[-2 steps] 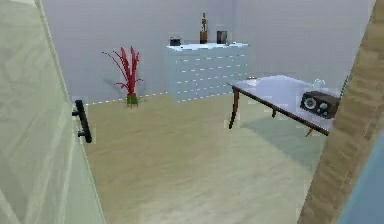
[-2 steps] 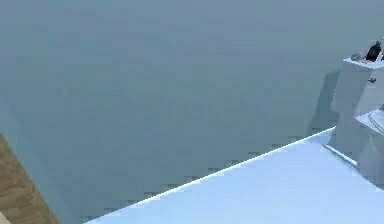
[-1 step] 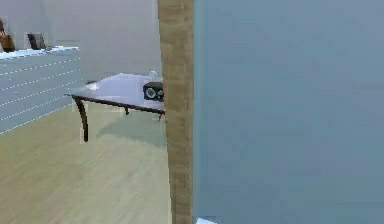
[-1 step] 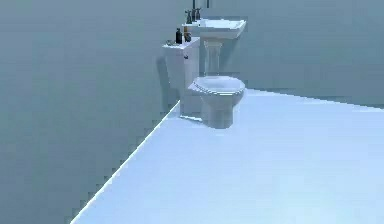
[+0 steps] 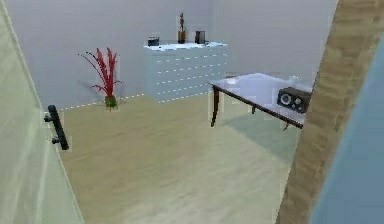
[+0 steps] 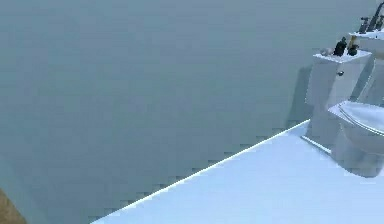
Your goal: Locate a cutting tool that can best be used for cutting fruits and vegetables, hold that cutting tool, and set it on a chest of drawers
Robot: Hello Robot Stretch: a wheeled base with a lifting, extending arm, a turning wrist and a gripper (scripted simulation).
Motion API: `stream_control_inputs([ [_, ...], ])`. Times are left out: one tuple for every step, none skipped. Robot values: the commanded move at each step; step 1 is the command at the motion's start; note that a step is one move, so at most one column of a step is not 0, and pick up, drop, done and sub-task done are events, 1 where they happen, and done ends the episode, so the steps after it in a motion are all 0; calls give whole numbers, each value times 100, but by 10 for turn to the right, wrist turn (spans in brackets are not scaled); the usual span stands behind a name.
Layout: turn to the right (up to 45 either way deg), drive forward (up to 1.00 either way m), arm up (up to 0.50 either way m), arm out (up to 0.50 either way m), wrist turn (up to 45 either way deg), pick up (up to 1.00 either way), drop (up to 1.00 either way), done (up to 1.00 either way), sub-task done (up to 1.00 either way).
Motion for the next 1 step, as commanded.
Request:
stream_control_inputs([
  [-30,0,0,0,0,0,0,0,0],
])
